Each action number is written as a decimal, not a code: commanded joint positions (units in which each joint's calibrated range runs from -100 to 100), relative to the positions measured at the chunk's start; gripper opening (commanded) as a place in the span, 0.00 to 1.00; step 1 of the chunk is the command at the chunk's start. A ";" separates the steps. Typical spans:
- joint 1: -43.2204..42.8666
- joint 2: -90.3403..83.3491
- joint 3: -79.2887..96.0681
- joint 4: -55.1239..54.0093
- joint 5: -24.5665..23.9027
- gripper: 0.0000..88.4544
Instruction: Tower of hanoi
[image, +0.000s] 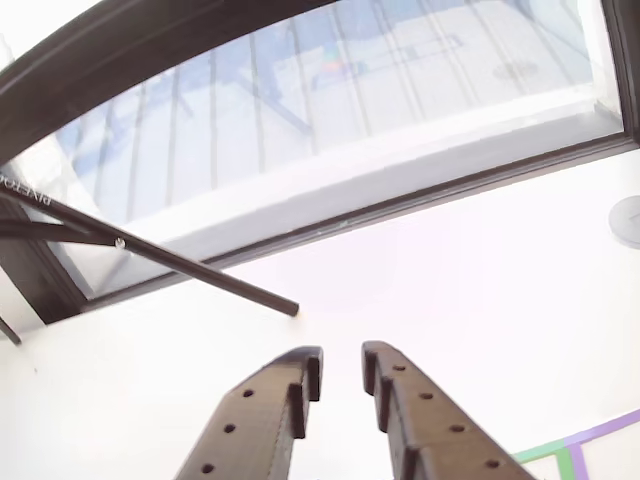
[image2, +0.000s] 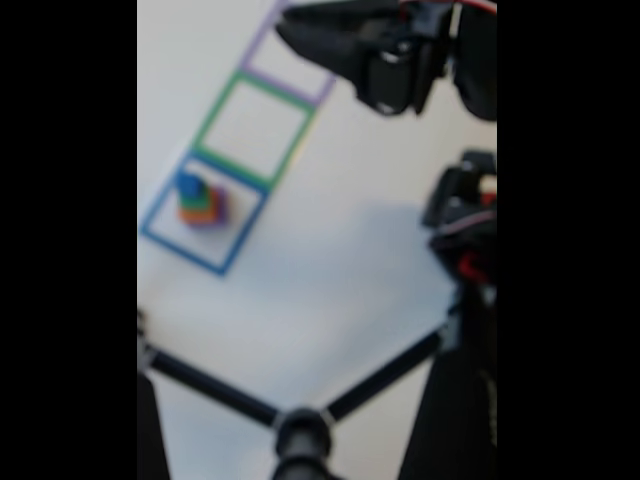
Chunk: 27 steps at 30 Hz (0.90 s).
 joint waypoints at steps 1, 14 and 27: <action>1.27 -2.48 4.76 -6.92 -8.91 0.00; 2.23 -8.61 19.58 -17.61 -44.24 0.00; 7.03 -15.72 36.48 -21.82 -66.73 0.00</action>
